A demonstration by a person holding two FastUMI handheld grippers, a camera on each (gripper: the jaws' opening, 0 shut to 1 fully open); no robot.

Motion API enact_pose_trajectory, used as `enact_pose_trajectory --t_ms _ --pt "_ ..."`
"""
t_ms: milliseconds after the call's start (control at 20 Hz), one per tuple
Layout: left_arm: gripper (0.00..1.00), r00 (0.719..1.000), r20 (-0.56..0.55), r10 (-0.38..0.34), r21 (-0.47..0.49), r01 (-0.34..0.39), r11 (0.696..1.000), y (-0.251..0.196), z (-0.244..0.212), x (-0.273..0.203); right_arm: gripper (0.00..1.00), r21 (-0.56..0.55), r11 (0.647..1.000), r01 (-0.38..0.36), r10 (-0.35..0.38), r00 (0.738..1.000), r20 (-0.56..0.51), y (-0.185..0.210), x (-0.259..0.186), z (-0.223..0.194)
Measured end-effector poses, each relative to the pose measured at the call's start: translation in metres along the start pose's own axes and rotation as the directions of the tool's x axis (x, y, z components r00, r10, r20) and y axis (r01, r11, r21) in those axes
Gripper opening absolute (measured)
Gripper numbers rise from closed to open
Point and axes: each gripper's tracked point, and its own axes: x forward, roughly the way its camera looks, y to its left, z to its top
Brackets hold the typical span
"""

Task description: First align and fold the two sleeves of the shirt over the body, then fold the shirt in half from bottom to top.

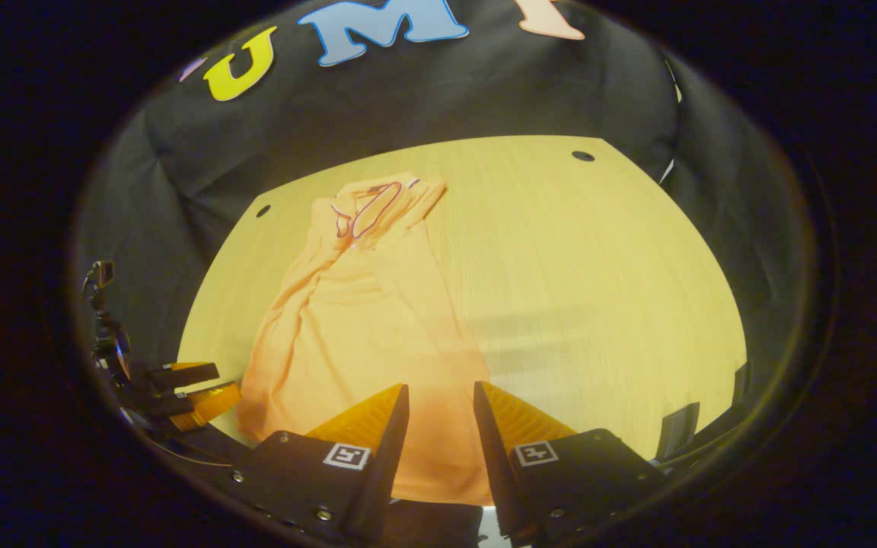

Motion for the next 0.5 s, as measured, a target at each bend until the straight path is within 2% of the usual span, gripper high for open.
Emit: enact_pose_trajectory --t_ms 50,100,150,200,300,500 --pt "0.97 1.0 -0.013 0.003 -0.002 -0.003 1.0 0.001 -0.006 0.001 0.52 -0.002 1.0 0.005 -0.005 1.0 -0.02 -0.003 0.001 -0.006" --pt "0.97 1.0 -0.024 0.006 -0.003 -0.006 1.0 0.002 -0.011 0.003 0.59 -0.003 1.0 0.005 -0.005 0.999 -0.04 -0.003 0.003 -0.013" --pt "0.98 0.999 -0.037 0.009 -0.004 -0.009 1.0 0.003 -0.013 0.005 0.61 -0.001 1.0 0.008 -0.008 0.998 -0.062 -0.004 0.006 -0.019" --pt "0.97 0.999 -0.052 0.011 -0.006 -0.011 1.0 0.004 -0.016 0.005 0.8 0.0 1.0 0.014 -0.014 0.996 -0.086 -0.007 0.008 -0.026" --pt "0.97 0.997 -0.082 0.015 -0.004 -0.015 1.0 0.002 -0.027 0.011 0.92 0.006 1.0 0.026 -0.025 0.99 -0.136 -0.008 0.014 -0.039" --pt "0.97 0.99 -0.138 0.029 0.003 -0.029 1.0 0.001 -0.043 0.018 0.92 -0.006 0.998 0.056 -0.056 0.973 -0.225 -0.016 0.022 -0.066"
